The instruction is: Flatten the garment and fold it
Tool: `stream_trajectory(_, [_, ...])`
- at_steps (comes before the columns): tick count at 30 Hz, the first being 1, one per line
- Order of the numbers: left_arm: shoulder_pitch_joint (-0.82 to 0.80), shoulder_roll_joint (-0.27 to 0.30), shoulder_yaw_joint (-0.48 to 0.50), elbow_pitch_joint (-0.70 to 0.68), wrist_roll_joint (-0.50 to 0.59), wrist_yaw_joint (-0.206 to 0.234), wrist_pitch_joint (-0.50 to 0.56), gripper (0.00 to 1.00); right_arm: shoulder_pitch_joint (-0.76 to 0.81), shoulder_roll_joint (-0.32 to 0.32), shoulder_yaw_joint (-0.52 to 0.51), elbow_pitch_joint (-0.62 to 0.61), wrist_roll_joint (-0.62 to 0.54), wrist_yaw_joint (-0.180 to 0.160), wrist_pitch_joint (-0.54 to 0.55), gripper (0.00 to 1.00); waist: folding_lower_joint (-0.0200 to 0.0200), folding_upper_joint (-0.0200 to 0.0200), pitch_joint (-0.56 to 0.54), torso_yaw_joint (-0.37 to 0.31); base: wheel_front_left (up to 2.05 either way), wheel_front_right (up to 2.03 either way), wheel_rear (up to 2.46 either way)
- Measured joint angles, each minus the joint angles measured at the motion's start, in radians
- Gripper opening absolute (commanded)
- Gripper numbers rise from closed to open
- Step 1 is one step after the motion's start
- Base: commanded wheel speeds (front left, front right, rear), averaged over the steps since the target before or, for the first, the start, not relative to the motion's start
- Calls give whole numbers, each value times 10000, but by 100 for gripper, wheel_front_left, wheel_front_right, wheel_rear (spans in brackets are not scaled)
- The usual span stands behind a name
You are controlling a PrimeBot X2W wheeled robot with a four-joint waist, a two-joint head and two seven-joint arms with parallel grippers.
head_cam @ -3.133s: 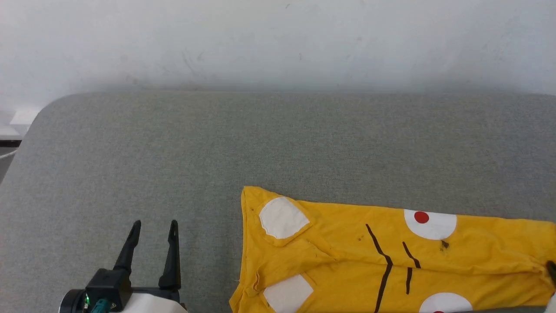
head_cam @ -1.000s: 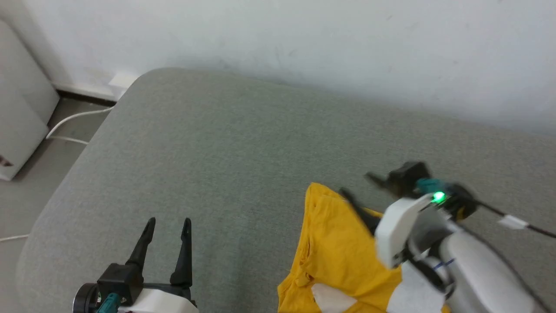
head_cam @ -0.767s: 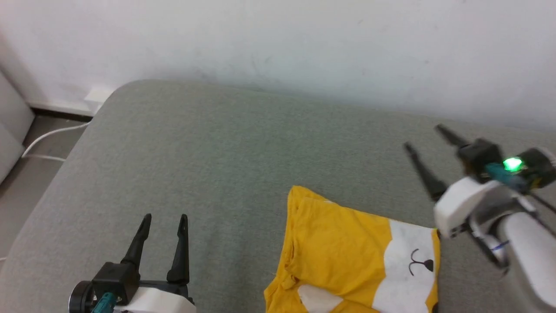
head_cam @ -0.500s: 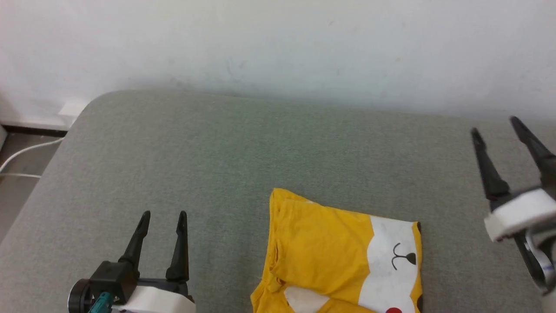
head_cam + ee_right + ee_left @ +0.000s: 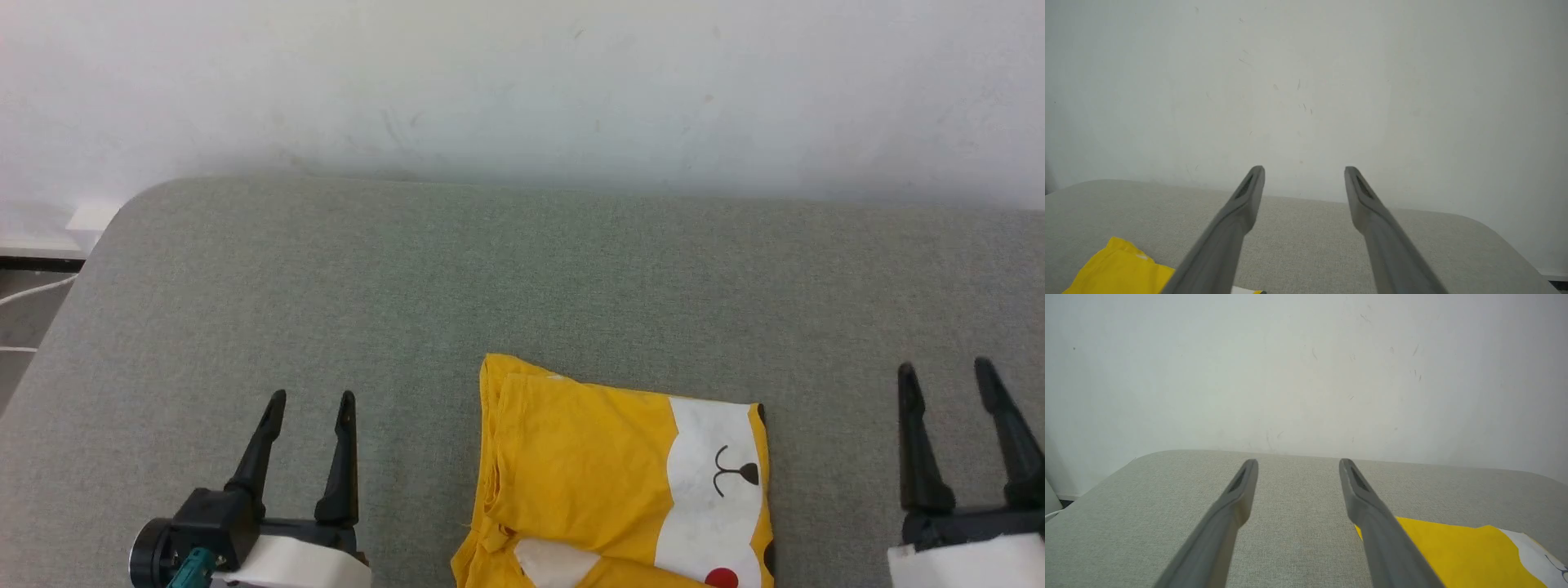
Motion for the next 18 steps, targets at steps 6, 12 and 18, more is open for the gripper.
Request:
stream_trajectory(6, [0,0,-44,-146,92,-4,0,100,622,322,290,163,-395,0,-224,100,0,0,-10,-37,0,0,0])
stream_trajectory(12, [-1,0,-201,-146,165,-4,0,100,613,391,316,391,-746,0,-244,100,0,0,31,-23,0,0,0])
stream_trajectory(18, [-4,2,-238,-125,155,-4,0,100,581,280,477,385,625,0,809,100,0,0,100,85,0,0,0])
